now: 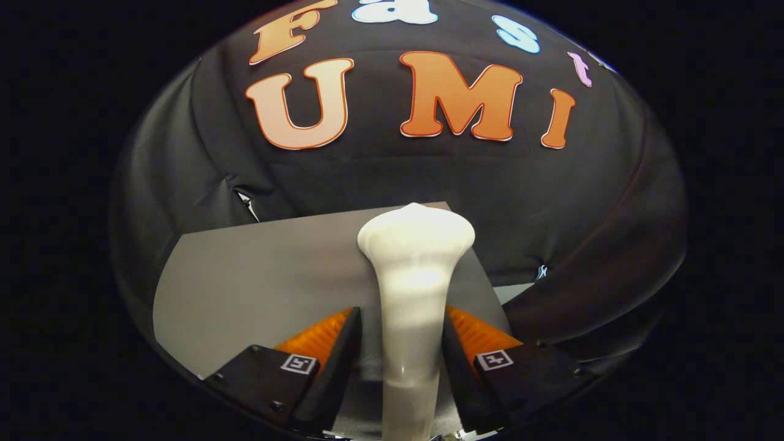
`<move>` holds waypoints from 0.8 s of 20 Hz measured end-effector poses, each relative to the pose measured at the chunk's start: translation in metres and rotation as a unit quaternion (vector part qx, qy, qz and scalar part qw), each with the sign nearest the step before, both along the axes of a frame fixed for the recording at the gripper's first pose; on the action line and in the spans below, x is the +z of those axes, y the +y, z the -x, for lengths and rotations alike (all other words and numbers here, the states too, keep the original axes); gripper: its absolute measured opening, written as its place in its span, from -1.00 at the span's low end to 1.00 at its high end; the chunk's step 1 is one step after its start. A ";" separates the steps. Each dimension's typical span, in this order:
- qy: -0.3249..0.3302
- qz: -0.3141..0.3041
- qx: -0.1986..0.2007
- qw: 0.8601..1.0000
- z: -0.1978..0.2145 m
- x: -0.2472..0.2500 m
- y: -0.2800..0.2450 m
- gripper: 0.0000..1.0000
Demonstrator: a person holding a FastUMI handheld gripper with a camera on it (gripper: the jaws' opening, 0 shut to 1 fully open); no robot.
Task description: Iron the clothes twice with a garment steamer, once on the left side and once on the right side.
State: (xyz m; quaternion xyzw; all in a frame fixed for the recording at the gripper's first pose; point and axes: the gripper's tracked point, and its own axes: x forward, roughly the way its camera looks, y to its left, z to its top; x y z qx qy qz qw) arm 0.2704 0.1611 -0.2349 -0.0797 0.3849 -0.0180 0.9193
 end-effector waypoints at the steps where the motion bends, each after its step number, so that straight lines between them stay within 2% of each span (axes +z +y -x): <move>1: -0.003 0.000 -0.002 1.000 -0.001 0.001 -0.001 0.47; 7: -0.004 -0.003 0.001 1.000 0.004 0.005 0.000 -0.06; 9: -0.016 -0.004 0.001 1.000 0.009 0.011 0.001 -0.14; 16: -0.043 -0.008 0.028 0.999 0.044 0.031 0.014 -0.15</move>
